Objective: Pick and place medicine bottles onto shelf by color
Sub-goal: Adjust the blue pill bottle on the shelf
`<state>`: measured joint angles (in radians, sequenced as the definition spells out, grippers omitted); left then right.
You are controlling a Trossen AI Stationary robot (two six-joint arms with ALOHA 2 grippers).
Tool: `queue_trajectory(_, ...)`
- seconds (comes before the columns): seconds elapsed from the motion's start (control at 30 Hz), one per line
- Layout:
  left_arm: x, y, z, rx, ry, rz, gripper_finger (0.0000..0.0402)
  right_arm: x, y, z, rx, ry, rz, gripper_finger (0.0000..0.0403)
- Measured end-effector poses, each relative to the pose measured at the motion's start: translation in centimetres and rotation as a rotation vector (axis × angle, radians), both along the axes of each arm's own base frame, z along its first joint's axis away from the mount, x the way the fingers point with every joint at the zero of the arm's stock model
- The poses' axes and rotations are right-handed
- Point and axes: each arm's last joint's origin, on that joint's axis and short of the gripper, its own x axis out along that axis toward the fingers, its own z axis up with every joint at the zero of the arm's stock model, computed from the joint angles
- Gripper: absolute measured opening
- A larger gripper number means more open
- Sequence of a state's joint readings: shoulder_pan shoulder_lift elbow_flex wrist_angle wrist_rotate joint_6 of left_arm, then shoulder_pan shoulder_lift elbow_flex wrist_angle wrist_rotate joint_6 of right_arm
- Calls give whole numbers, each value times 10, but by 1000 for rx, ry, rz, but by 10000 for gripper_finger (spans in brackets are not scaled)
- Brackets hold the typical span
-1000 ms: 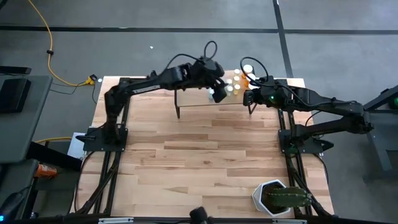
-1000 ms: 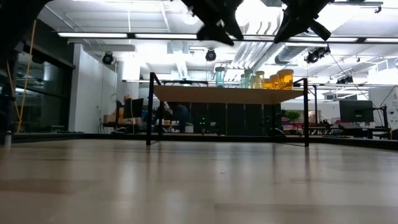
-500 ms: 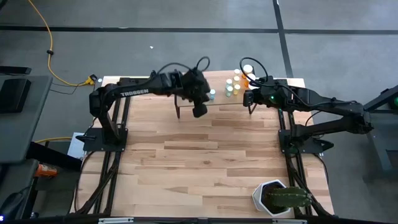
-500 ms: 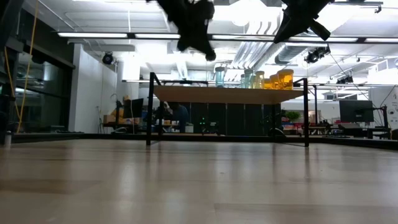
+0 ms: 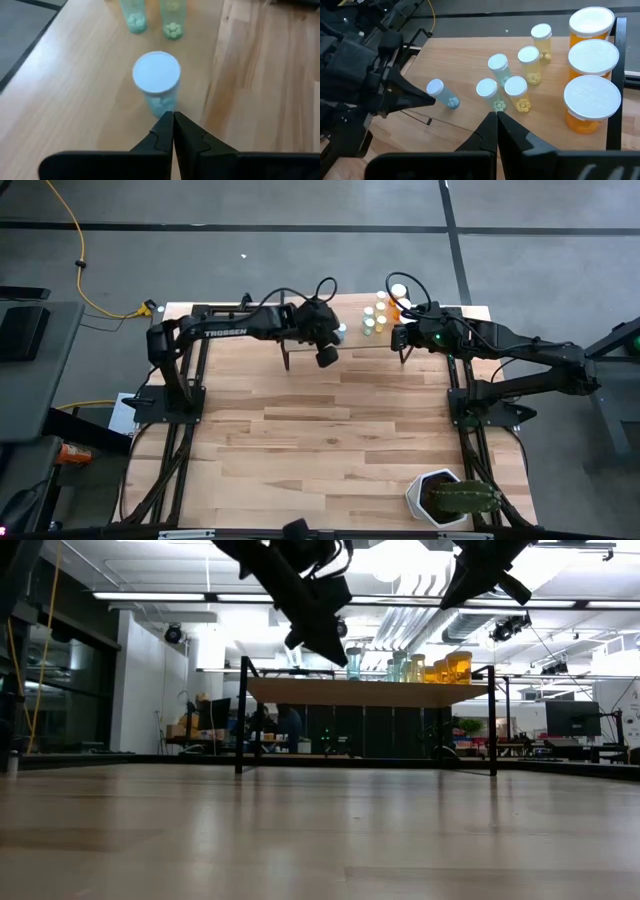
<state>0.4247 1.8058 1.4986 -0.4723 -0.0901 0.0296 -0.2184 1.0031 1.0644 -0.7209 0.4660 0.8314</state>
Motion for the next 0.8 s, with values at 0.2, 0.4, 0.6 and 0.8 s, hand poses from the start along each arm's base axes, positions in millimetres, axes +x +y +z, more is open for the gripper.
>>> queue_trajectory(0.2,5,9,-17,-39,18,-9,0,0,0,0,-1,-4,0,0)
queue_trajectory(0.4,9,11,-23,-44,11,-16,0,0,0,1,1,-10,-1,0)
queue_trajectory(0.6,13,14,-20,-21,-36,-15,0,0,0,1,4,-12,-1,0)
queue_trajectory(0.8,13,18,-18,-2,-61,-2,0,0,0,1,5,-13,-2,0)
